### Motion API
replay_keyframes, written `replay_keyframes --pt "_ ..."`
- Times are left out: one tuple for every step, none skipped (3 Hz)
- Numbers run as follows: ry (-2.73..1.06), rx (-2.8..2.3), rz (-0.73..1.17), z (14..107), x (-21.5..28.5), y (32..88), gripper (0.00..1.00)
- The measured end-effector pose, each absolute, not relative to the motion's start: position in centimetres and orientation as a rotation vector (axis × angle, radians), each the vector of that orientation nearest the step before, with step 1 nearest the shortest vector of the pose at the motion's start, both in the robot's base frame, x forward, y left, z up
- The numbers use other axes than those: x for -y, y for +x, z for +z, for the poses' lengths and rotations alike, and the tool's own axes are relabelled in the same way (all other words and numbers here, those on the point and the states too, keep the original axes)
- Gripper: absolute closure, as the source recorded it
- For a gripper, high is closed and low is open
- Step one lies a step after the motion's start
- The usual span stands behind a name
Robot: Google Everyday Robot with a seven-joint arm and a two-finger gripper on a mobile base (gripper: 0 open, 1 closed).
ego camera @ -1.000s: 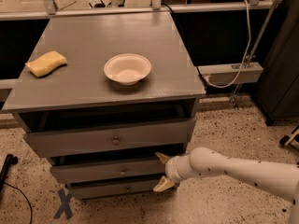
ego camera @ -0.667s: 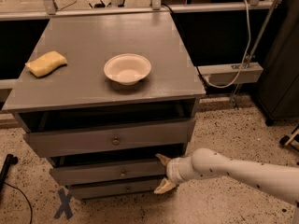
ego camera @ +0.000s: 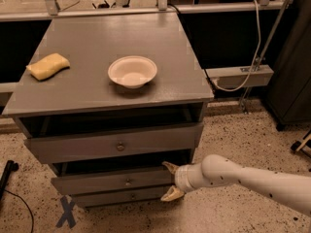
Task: Open middle drawer
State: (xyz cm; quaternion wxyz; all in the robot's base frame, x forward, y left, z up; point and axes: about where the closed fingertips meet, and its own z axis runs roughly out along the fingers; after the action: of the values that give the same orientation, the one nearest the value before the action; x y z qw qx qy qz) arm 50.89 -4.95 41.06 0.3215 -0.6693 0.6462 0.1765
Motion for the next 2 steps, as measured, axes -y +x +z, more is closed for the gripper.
replay_keyframes --pt "-1.758 -1.697 0.464 41.49 4.97 50.86 0.29" --pt "-1.758 -1.697 0.464 41.65 4.97 50.86 0.37"
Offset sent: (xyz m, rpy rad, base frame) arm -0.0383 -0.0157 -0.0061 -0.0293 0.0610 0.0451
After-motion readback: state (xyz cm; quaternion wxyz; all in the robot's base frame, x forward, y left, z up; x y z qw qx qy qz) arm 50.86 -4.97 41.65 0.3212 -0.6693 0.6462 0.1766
